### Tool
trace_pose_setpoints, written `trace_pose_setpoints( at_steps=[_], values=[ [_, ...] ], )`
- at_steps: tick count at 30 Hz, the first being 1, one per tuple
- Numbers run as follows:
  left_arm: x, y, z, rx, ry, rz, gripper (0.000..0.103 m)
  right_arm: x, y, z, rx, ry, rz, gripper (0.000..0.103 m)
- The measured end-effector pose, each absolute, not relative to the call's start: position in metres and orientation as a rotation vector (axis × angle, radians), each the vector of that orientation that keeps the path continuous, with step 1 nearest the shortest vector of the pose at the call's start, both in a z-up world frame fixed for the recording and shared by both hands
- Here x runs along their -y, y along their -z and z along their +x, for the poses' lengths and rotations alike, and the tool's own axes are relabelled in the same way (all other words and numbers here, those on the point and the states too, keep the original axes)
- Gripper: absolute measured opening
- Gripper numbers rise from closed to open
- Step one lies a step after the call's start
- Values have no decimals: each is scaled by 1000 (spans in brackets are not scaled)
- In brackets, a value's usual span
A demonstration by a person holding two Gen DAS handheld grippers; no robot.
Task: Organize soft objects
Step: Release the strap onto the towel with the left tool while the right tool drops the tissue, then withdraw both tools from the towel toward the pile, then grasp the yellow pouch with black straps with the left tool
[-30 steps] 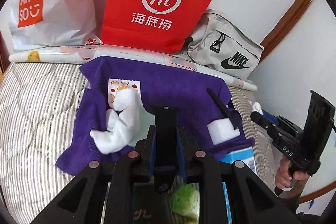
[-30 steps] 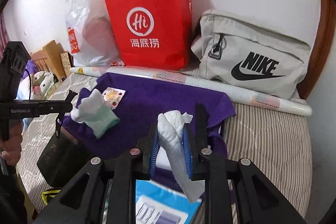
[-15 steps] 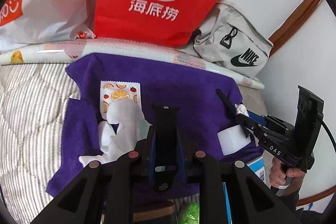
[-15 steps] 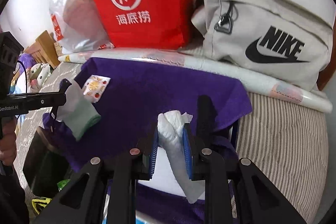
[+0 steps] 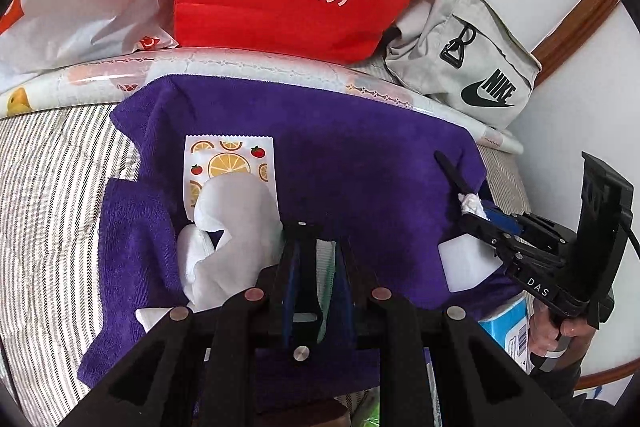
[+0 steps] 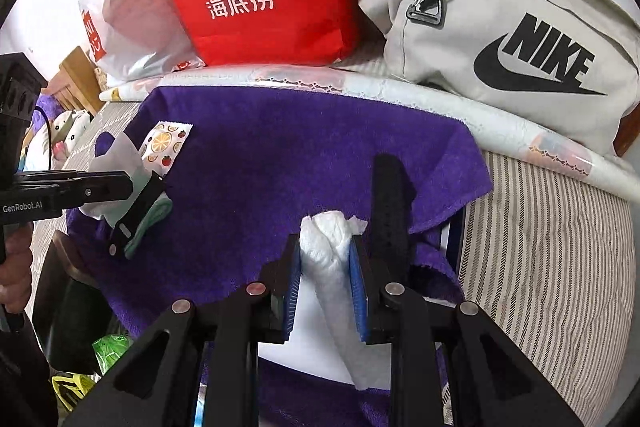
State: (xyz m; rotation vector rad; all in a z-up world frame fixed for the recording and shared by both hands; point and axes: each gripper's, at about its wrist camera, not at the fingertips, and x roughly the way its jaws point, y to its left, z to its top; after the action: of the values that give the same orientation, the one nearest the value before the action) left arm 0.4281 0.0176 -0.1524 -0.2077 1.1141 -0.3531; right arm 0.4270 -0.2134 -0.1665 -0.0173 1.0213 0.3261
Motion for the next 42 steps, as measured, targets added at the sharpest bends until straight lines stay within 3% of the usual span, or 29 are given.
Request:
trace_pose_setpoints(
  at_steps=[3,7,11,18,22,29,32,42],
  values=[
    [-17,153,429,-1120,355,-206,18,212,167,427,-1025,-326,-27,26],
    [-21,151,426,-1117,354,-208,18,211,167,427,-1024,-334,-29,38],
    [-24,146,420,-1105,364,-209,18,209,163,424,-1013,-333,-41,43],
    [-33,133,401,-1091,355,-206,25,209,148,408,-987,-319,-56,47],
    [-40,127,383,-1083,341,-210,37,210,135,391,-964,-313,-43,50],
    [-50,111,341,-1056,338,-203,38,209,115,347,-933,-315,1,52],
    [-52,103,321,-1039,343,-195,45,205,107,326,-922,-315,5,52],
    [-46,98,245,-1011,358,-125,50,191,83,239,-872,-350,22,57]
  ],
)
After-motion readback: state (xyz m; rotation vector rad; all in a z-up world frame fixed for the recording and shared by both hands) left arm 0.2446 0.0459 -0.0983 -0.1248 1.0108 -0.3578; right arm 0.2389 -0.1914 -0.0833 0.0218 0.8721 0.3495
